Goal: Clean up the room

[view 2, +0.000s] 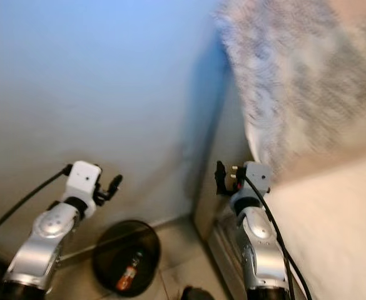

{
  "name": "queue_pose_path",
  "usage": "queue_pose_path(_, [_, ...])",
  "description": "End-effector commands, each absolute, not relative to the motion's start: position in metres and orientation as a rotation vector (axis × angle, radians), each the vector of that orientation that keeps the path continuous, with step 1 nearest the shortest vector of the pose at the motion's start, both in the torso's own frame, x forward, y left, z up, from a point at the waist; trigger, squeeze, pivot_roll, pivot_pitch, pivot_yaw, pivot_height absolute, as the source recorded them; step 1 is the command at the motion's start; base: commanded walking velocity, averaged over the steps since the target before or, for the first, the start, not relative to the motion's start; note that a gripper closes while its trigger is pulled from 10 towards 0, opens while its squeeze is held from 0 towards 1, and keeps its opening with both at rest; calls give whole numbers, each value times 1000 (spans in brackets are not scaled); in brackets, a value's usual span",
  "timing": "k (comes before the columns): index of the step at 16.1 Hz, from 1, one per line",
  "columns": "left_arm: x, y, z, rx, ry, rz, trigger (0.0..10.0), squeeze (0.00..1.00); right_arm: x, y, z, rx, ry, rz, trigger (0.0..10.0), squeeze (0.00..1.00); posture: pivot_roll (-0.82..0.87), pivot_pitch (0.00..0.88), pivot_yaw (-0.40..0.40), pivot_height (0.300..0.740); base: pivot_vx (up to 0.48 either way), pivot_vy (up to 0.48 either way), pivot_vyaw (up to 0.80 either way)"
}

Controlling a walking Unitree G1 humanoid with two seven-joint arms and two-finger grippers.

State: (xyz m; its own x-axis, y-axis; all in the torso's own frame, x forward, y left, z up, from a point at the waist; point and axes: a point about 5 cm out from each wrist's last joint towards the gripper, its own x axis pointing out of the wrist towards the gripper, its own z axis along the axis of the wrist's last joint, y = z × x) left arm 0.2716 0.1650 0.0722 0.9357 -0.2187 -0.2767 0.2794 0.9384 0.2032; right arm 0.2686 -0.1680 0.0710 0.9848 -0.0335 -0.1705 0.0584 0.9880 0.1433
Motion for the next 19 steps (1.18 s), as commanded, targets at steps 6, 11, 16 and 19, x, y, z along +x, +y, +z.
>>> queue_pose_path(6, [273,159,73,242,236,-269,10000,0,269,-178,72,115,161,-77,10000,1000,-4,0,-17,740,0,0,-781])
queue_pose_path(11, [276,162,75,232,221,-248,10000,0,270,-176,71,128,162,-72,10000,1000,-4,0,-16,740,0,0,-781])
queue_pose_path(16, [278,164,78,228,208,-236,10000,0,272,-176,72,122,156,-75,10000,1000,-2,0,-17,740,0,0,-781])
queue_pose_path(19, [279,166,79,230,208,-232,10000,0,272,-174,72,124,157,-74,10000,1000,1,0,-17,740,0,0,-781])
